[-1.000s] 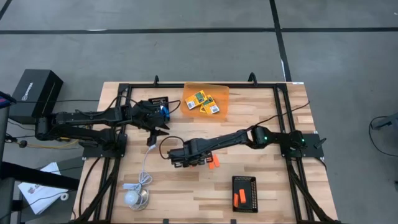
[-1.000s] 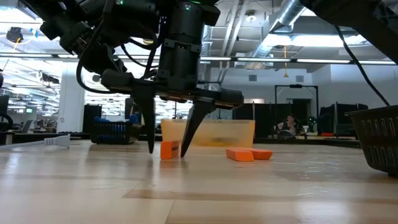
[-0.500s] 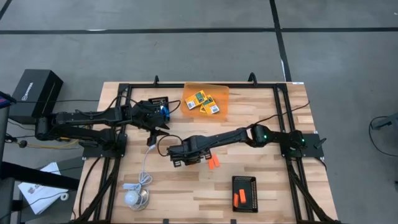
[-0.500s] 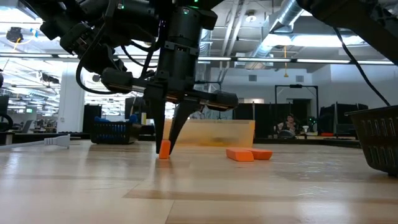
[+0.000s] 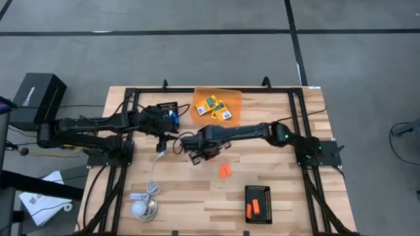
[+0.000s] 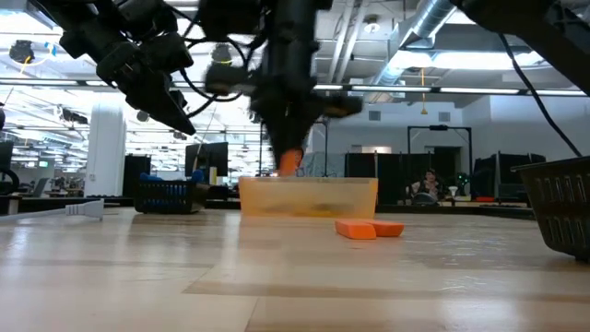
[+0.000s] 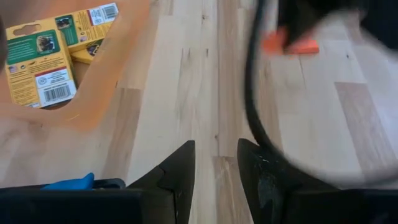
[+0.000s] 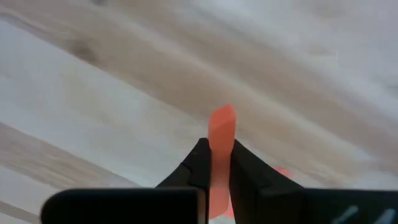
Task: Pick & Place School Supplies
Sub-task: Put the eraser into the bottom black bin
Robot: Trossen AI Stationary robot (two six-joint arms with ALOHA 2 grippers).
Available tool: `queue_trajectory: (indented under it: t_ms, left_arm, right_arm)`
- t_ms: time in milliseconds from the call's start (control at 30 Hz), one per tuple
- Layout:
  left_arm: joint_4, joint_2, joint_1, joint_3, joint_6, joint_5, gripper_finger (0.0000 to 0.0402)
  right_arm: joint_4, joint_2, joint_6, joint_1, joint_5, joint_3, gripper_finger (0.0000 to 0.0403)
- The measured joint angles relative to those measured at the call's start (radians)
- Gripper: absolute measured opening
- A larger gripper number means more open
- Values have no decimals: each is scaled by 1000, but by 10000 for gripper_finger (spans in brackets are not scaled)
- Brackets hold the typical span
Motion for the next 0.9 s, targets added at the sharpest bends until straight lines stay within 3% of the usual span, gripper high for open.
queue_trajectory:
  t_ms: [133,267,567,767,900]
  left_arm:
    - [0,0,0,0,-3,-1,116]
    - [0,0,0,0,-3,-5,116]
    - [0,0,0,0,-7,-5,115]
    - [1,0,0,0,-7,-5,115]
    - [5,0,0,0,-7,-5,115]
  right_arm:
    - [-182,-88,-47,0,17,0,21]
    - [-197,-198,-15,45,25,-53,21]
    - [-199,-409,420,280,21,-250,21]
    - [-168,-442,757,463,-44,-378,21]
    - [-104,-439,861,521,-73,-419,21]
